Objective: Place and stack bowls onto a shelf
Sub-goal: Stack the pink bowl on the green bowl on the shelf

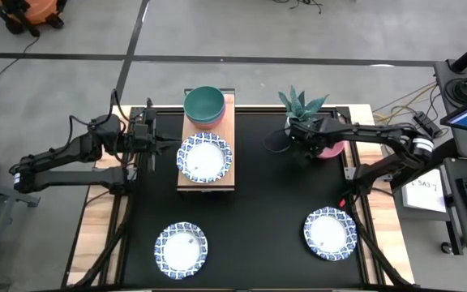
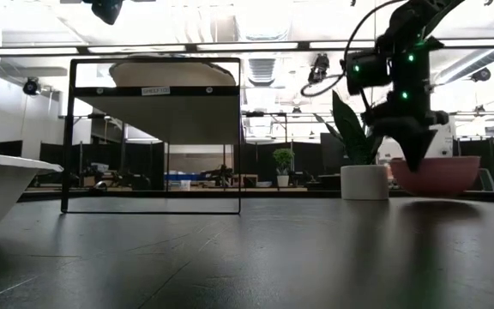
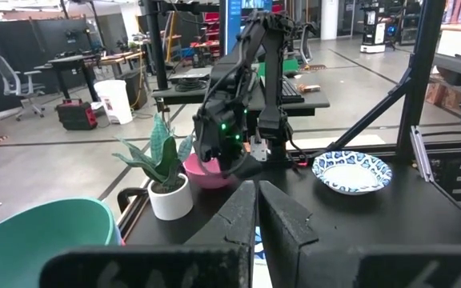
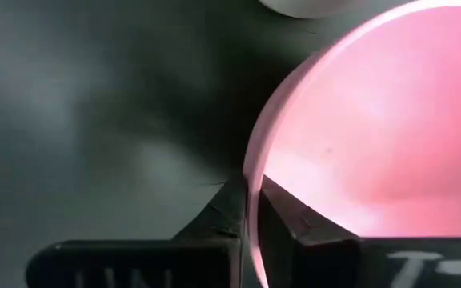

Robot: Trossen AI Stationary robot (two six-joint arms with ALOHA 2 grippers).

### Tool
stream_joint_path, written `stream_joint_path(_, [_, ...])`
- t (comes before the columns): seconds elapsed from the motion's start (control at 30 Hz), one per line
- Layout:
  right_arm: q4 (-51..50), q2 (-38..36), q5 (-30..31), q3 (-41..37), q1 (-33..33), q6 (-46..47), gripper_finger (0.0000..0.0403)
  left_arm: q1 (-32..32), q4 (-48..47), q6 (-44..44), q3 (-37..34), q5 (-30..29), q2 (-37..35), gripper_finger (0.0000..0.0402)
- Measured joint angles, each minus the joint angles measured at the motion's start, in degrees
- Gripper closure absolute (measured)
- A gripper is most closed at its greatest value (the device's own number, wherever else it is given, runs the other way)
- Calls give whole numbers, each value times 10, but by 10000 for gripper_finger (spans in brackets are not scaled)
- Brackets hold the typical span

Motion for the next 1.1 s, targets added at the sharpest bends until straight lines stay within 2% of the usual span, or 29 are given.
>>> stream_joint_path(0.2, [-21, -13, -92, 59, 38, 33, 393, 0, 0, 0, 0, 0, 0, 402])
stream_joint_path(0.37, [-19, -14, -166, 140, 103, 41, 394, 0, 0, 0, 0, 0, 0, 402])
stream_joint_path(0.43, [-16, -13, -179, 179, 132, 40, 394, 0, 0, 4, 0, 0, 0, 402])
stream_joint_path(0.57, [16, -12, -183, 256, 186, 15, 394, 0, 0, 11, 0, 0, 0, 402])
stream_joint_path(0.73, [107, -12, -161, 326, 228, -40, 394, 0, 0, 15, 0, 0, 0, 402])
stream_joint_path(0.9, [200, -12, -136, 352, 228, -112, 394, 0, 1, 26, 0, -1, 0, 402])
stream_joint_path(1.1, [296, 1, -127, 354, 197, -187, 394, 0, 10, 29, 0, -3, 0, 402])
